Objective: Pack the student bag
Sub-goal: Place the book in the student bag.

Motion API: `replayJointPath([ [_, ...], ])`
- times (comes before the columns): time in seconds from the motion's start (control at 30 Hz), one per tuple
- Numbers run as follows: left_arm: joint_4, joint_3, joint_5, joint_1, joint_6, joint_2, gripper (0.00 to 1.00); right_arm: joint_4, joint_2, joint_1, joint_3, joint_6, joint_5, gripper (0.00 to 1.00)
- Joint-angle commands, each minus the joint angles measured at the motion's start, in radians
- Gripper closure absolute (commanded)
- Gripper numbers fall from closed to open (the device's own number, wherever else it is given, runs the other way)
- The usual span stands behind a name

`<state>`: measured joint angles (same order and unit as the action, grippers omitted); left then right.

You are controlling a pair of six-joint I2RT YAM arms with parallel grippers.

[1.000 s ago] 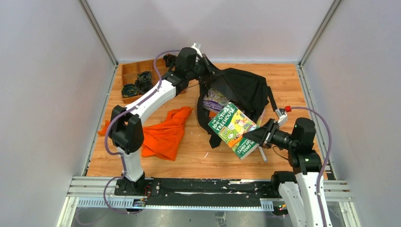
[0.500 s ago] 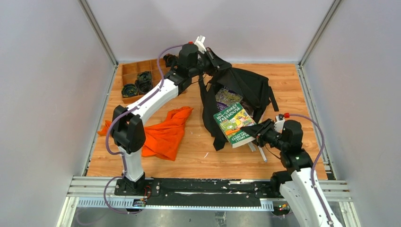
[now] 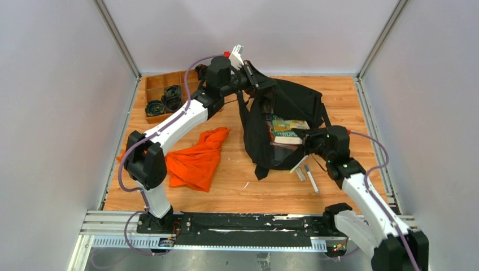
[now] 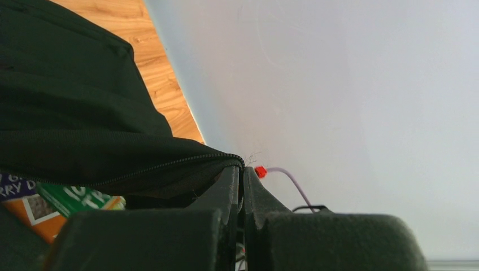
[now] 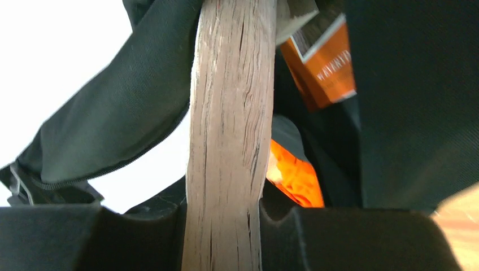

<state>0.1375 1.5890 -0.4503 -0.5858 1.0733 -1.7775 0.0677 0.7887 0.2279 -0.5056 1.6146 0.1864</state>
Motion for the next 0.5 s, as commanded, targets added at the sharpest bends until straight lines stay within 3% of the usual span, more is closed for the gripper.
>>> replayJointPath([
  [0.0, 0.136, -0.005, -0.067, -0.009, -0.007, 0.091, 1.0, -0.344, 0.146, 0.04, -0.087, 0.051, -0.083, 1.0],
  [0.47, 0.123, 0.0, -0.082, -0.003, 0.015, 0.096, 1.0, -0.411, 0.312, 0.214, -0.109, -0.046, -0.401, 1.0],
])
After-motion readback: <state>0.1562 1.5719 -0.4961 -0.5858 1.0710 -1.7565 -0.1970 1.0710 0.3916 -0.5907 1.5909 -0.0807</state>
